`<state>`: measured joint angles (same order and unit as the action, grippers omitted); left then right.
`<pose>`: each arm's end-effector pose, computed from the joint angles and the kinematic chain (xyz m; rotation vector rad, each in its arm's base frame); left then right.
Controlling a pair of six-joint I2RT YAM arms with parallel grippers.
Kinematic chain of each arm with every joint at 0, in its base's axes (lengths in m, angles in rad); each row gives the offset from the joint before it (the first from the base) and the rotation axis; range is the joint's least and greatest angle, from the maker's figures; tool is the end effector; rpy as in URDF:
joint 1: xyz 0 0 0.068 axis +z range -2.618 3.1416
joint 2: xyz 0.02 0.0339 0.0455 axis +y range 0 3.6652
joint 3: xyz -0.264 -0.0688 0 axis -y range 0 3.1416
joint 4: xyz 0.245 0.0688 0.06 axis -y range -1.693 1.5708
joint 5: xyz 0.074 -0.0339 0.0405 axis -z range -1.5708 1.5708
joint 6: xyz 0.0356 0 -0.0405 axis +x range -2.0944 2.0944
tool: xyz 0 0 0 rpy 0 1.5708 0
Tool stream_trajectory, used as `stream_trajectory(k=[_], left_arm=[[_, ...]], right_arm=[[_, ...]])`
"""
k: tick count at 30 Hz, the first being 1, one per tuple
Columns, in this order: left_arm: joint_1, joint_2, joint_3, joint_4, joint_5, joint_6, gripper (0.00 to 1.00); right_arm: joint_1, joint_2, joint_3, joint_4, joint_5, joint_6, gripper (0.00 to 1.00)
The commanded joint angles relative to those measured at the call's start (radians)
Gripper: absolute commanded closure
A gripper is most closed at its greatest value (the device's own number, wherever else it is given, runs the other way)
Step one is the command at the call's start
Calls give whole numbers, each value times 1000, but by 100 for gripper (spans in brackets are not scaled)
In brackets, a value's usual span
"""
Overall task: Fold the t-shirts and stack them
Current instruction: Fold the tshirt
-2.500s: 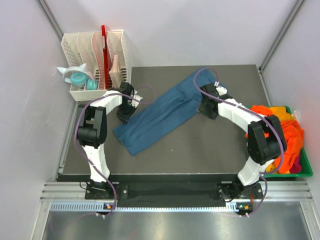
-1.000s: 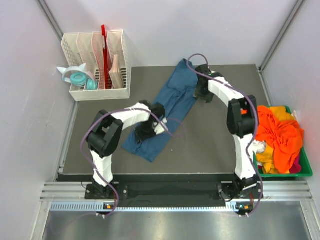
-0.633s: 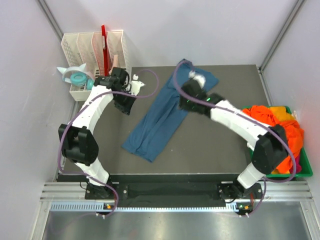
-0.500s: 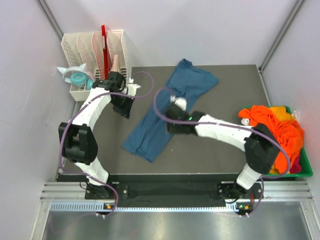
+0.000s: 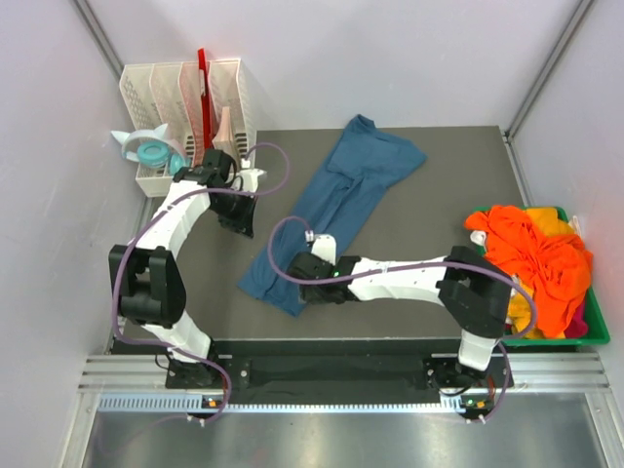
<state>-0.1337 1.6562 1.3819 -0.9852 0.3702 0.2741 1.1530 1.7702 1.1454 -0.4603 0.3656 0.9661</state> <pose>0.3228 -0.0564 0.2659 0.6399 2.6932 -0.4864 0.1561 0.3204 0.1828 -0.1228 2.5726 0.3232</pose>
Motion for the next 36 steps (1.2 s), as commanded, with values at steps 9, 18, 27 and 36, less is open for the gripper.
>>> stream_trajectory(k=[9, 18, 27, 36], left_arm=[[5, -70, -81, 59, 35, 2, 96], [9, -64, -96, 68, 49, 10, 96], [9, -56, -119, 88, 78, 10, 96], [9, -39, -126, 105, 99, 13, 96]], right_arm=[[122, 182, 171, -11, 15, 134, 48], [136, 138, 48, -98, 65, 278, 80], [253, 25, -65, -332, 111, 553, 100], [513, -52, -90, -610, 29, 943, 100]])
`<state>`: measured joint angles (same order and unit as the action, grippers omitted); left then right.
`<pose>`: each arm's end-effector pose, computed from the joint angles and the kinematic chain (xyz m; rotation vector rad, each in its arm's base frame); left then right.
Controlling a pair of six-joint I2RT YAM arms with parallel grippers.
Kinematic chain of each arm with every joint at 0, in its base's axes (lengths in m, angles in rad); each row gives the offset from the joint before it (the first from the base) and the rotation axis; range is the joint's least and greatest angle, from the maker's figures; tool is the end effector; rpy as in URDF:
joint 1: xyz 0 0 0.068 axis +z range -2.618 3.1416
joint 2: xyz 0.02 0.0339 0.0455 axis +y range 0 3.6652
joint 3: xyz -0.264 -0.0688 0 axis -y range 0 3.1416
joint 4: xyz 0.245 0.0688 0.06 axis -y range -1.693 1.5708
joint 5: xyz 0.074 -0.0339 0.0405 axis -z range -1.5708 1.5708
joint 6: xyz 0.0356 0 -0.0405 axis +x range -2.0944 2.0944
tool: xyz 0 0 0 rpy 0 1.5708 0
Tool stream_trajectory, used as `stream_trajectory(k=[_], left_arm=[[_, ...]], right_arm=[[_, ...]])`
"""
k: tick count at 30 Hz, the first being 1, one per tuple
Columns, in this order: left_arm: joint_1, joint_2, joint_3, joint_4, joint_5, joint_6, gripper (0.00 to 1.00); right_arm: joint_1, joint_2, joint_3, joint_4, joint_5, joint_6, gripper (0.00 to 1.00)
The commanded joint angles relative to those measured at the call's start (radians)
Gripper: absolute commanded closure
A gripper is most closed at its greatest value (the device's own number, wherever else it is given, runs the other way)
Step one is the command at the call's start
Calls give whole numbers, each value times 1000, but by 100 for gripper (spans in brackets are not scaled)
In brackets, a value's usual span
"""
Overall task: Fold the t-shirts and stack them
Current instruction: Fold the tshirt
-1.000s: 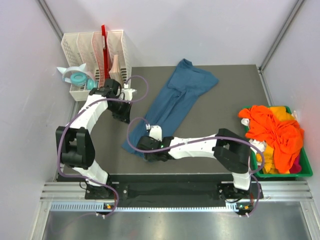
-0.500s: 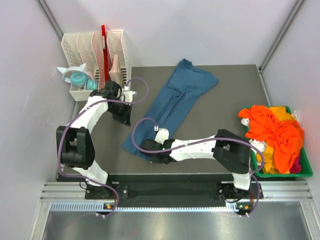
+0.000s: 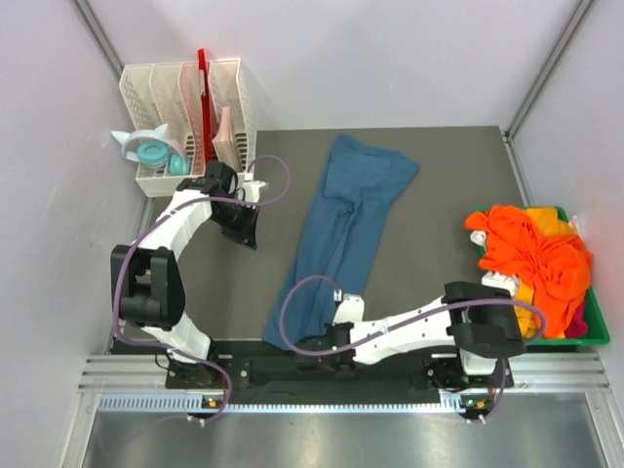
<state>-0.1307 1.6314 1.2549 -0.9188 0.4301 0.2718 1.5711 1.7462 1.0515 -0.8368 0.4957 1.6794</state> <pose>0.3102 -0.0557 0.2404 0.6387 2.7092 -0.5790 0.0168 0.2968 0.1575 0.1564 2.6428 0.0884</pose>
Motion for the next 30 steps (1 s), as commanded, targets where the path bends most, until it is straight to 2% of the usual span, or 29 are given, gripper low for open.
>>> stream_trajectory(k=[1, 4, 6, 7, 9, 10, 12, 14, 15, 16, 17, 20, 22, 25, 27, 30], left_arm=[[6, -12, 3, 40, 42, 14, 96], [6, 8, 6, 47, 55, 6, 96], [6, 18, 8, 52, 64, 3, 96], [6, 22, 11, 52, 65, 4, 96], [6, 28, 21, 49, 75, 9, 95], [6, 28, 26, 47, 78, 10, 95], [6, 22, 41, 41, 81, 17, 93], [5, 21, 63, 35, 87, 18, 92], [5, 22, 70, 32, 88, 20, 92], [3, 25, 78, 34, 91, 21, 91], [0, 36, 99, 35, 85, 18, 91], [-20, 89, 174, 54, 39, -5, 89], [-49, 134, 228, 84, 6, -29, 89], [-70, 267, 383, 109, -21, -84, 88], [-75, 401, 555, 97, -30, -127, 86], [-90, 597, 826, 38, -25, -190, 73]], right_arm=[[108, -30, 5, -257, -111, 261, 100], [142, -45, -25, -297, -161, 347, 100], [144, -62, -45, -268, -126, 345, 84], [145, -82, -36, -266, -87, 339, 63], [123, -97, 28, -283, 52, 300, 36], [97, -120, 51, -282, 93, 260, 18], [-6, -151, 135, -282, 203, 121, 2], [-137, -210, 212, -266, 260, 5, 0], [-187, -230, 231, -224, 294, -123, 0], [-235, -273, 245, -199, 305, -183, 0], [-331, -295, 260, -168, 310, -248, 0], [-489, -352, 292, -73, 340, -499, 2], [-560, -356, 323, -73, 343, -585, 3], [-641, -337, 402, -99, 360, -734, 4], [-672, -321, 452, -142, 371, -791, 3], [-694, -324, 459, -160, 369, -834, 3]])
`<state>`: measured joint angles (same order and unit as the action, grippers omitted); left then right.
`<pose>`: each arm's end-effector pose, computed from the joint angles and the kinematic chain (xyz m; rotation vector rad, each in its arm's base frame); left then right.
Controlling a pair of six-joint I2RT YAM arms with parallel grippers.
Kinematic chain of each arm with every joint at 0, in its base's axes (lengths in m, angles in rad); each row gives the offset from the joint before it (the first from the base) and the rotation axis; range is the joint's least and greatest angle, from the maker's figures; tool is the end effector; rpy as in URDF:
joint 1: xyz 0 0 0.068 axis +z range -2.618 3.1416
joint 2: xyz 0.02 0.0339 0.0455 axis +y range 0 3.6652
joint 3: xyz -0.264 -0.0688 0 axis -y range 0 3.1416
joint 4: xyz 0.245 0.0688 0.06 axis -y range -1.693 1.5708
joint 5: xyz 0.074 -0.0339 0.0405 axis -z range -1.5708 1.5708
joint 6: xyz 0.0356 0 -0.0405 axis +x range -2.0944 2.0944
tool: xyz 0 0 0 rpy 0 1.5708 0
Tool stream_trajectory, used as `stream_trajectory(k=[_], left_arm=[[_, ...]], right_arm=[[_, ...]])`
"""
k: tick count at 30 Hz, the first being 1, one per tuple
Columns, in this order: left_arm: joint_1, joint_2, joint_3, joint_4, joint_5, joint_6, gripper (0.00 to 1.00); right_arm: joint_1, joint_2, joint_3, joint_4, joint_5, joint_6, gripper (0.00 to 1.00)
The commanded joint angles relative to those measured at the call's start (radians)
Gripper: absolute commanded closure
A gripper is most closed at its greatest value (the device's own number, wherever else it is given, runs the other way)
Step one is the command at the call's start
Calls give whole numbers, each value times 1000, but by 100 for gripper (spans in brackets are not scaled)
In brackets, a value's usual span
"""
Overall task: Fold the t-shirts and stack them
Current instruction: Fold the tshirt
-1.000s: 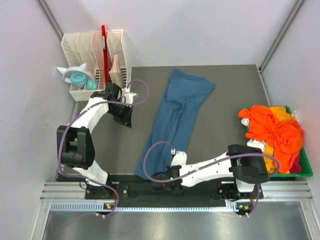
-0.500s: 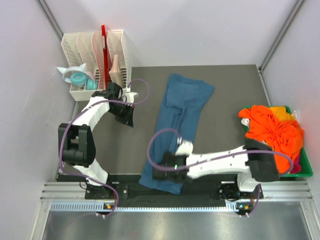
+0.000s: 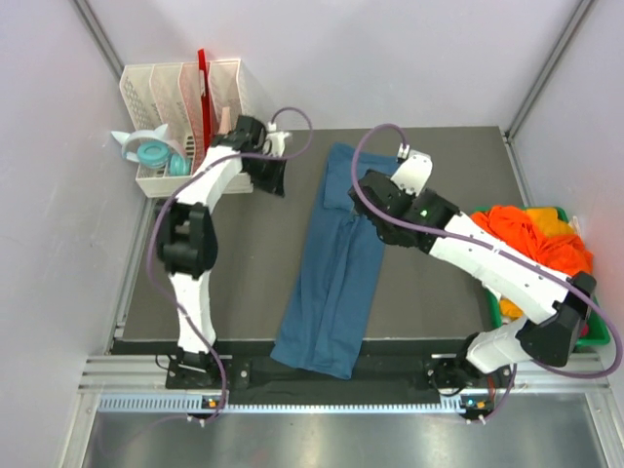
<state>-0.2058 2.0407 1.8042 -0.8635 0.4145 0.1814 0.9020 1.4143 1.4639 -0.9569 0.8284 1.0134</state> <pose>0.4279 -0.1040 0.2548 0.6347 2.5494 -0.5594 0.1948 0.2042 0.3691 0.4363 2.0880 0.0607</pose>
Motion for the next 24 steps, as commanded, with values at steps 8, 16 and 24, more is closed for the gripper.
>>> stream_trajectory(k=[8, 16, 24], left_arm=[[-182, 424, 527, 50, -154, -23, 59], [-230, 483, 584, 150, -126, -97, 52], [-222, 495, 522, 150, -200, -85, 52]], right_arm=[[-107, -18, -39, -8, -17, -223, 3], [-166, -8, -97, 70, -81, -266, 3], [-169, 14, -131, 121, -126, -253, 3]])
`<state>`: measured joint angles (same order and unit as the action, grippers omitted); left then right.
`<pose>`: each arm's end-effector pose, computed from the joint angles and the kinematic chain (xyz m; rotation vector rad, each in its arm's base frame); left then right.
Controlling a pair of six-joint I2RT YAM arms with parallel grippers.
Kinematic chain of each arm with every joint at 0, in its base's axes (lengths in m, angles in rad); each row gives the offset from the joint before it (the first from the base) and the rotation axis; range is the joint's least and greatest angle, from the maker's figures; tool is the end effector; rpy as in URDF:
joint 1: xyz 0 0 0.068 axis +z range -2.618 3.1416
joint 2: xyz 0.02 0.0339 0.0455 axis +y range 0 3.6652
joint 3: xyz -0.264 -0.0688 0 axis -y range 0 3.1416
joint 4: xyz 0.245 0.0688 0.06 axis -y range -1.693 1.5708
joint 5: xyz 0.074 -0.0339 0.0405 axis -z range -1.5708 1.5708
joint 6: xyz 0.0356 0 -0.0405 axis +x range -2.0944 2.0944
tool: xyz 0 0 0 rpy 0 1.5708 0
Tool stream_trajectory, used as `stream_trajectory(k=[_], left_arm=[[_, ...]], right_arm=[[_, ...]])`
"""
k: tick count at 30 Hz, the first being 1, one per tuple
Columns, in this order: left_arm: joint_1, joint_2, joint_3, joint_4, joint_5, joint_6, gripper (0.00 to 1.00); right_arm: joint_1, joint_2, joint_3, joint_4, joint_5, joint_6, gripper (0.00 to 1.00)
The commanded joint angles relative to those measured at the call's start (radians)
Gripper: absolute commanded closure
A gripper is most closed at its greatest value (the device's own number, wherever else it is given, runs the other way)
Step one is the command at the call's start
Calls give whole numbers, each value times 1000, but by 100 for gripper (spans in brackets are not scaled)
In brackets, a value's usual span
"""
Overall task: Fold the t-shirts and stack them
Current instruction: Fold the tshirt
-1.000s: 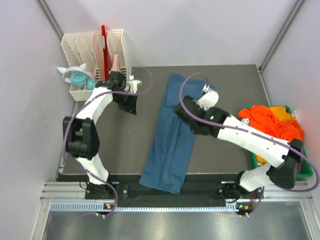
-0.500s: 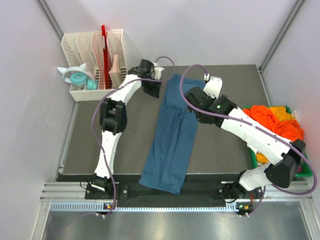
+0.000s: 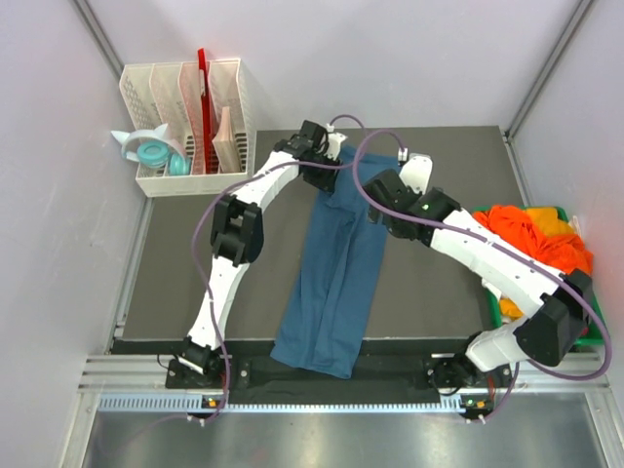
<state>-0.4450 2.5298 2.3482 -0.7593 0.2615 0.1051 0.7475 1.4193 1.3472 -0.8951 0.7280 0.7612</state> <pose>0.4941 -0.2458 0.1923 0.7900 2.4011 -0.4665 0.2258 0.1770 0.3339 0.2786 2.2191 -0.1431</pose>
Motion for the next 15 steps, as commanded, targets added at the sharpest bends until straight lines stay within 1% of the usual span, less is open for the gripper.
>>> stream_trajectory(k=[1, 7, 15], left_arm=[[20, 6, -27, 52, -54, -10, 52], [48, 17, -33, 58, -76, -18, 52], [42, 78, 11, -31, -34, 4, 55]], right_arm=[[-14, 7, -26, 62, -29, 9, 3], [-14, -20, -83, 71, -42, 39, 3], [-14, -56, -109, 61, -33, 61, 3]])
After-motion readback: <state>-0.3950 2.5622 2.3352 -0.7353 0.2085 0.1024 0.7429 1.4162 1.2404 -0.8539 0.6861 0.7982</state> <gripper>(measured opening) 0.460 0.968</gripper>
